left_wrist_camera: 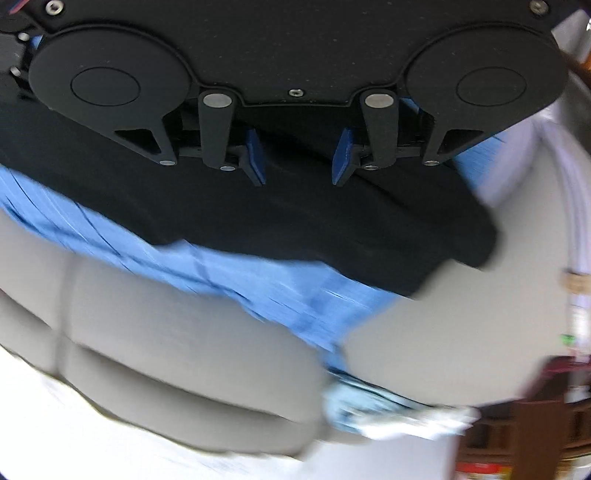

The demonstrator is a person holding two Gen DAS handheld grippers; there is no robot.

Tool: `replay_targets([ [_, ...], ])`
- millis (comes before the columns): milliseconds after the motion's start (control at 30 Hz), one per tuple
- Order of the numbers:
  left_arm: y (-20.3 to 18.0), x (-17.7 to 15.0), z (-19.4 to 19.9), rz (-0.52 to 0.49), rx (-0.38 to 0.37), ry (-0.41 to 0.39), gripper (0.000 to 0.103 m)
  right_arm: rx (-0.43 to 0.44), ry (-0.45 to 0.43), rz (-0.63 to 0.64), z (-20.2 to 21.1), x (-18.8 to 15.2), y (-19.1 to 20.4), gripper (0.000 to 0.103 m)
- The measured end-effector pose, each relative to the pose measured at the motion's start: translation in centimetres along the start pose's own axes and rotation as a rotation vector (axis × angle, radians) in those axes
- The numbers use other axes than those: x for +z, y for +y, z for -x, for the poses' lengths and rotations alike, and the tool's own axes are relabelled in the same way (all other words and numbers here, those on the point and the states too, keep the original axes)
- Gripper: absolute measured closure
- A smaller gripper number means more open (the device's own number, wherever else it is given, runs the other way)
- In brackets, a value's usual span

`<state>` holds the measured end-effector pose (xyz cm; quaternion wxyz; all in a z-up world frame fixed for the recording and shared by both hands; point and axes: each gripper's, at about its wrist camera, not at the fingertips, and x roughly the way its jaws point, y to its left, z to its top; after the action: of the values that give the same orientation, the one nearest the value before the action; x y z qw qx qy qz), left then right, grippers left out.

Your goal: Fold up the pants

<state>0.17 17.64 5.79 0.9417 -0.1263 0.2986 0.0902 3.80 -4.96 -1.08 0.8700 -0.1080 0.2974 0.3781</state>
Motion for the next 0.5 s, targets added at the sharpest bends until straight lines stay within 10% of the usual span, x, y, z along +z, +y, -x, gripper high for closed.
replay_targets([
  [133, -2.9, -2.1, -0.1, -0.109, -0.079, 0.042, 0.066, 0.031, 0.027, 0.040, 1.3, -0.5, 0.7, 0.034],
  [500, -3.5, -5.4, -0.6, -0.201, -0.012, 0.087, 0.068, -0.063, 0.011, 0.047, -1.2, 4.1, -4.3, 0.034],
])
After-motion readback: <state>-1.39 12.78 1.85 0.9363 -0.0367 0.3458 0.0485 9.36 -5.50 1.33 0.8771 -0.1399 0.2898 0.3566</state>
